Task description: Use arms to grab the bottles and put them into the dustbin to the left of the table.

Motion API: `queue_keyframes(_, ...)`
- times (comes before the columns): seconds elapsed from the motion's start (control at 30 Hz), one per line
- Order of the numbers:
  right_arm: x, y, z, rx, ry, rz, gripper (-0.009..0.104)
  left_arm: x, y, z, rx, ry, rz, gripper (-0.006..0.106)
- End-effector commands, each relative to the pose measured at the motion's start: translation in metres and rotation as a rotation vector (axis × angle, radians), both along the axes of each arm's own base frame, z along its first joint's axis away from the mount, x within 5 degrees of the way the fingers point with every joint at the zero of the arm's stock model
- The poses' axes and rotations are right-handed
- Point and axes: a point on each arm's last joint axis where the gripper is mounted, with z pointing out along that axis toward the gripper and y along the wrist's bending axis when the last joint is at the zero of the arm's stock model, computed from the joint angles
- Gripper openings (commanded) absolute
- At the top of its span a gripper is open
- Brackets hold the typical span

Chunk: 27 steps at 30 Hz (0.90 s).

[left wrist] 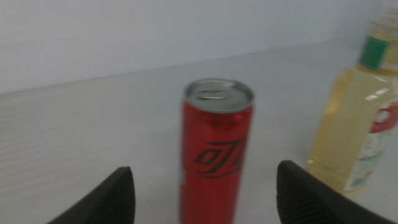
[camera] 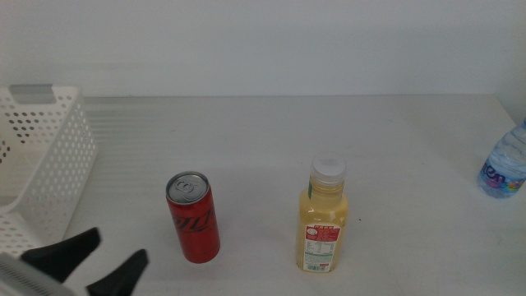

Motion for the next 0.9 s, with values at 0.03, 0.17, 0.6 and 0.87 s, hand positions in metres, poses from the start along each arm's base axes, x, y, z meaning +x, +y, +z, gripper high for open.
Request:
queue_keyframes(0.03,-0.002,-0.001,0.011,-0.007,-0.111,-0.013,0.070,0.008,-0.010,0.004,-0.061,-0.064,-0.042,0.070)
queue_keyframes(0.17,-0.002,-0.001,0.011,-0.007,-0.111,-0.013,0.070,0.017,-0.022,-0.003,-0.060,-0.063,-0.080,0.070)
queue_keyframes(0.6,-0.002,-0.001,0.011,-0.007,-0.111,-0.013,0.070,0.033,-0.034,-0.014,-0.083,-0.154,-0.082,0.070)
queue_keyframes(0.87,-0.002,-0.001,0.011,-0.007,-0.111,-0.013,0.070,0.035,-0.032,-0.014,-0.113,-0.136,-0.052,0.070)
